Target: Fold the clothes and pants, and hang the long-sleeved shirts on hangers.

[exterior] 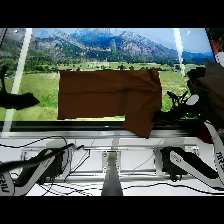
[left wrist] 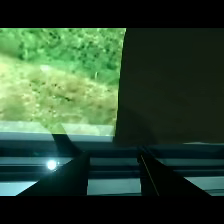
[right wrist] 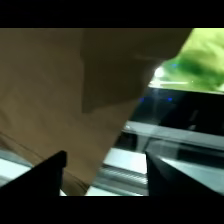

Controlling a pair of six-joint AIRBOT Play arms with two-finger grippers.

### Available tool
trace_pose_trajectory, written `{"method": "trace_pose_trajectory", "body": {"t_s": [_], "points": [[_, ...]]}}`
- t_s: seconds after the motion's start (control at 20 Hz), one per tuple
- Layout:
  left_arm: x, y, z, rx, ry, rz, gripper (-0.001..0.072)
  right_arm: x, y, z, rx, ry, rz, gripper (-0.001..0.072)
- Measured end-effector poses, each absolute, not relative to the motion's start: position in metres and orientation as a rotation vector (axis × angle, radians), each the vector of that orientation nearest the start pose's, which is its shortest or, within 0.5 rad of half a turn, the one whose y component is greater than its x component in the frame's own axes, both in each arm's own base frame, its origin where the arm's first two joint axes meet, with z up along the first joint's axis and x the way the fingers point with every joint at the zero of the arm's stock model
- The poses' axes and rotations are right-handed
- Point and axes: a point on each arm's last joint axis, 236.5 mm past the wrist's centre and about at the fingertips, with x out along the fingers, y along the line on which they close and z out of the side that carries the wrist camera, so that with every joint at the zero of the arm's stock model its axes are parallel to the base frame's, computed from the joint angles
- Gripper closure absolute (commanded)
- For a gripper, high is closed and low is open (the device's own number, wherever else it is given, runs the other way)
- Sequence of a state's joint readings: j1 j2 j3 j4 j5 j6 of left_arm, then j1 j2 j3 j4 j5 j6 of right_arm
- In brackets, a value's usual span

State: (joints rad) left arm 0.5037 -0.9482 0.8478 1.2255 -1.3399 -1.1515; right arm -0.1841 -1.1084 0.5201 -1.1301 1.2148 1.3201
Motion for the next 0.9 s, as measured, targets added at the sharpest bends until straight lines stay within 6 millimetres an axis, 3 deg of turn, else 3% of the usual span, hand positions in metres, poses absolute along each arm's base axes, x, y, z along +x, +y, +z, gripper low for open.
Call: {"method": "trace_pose_trajectory", "body": {"t_s": [0.2,0.4,0.45,0.7,0.9], "points": [[0.245,0.049,-0.027,-0.342,1.344,-0.066,0.0336,0.206,0.07,-0.111,0.54,1.601,0.212,0.0292],[0.228,0.042,-0.057,-0.404,1.396,-0.037,0.0336,0.213,0.069,-0.118,0.558,1.569,0.187,0.0644],[0.224,0.04,-0.063,-0.423,1.411,-0.029,0.0337,0.216,0.067,-0.12,0.555,1.56,0.181,0.0688],[0.209,0.028,-0.097,-0.53,1.52,-0.019,0.0337,0.22,0.067,-0.121,0.559,1.542,0.175,0.0688],[0.22,0.004,-0.112,-0.668,1.525,-0.098,0.0342,0.221,0.066,-0.121,0.531,1.532,0.199,0.0689]]}}
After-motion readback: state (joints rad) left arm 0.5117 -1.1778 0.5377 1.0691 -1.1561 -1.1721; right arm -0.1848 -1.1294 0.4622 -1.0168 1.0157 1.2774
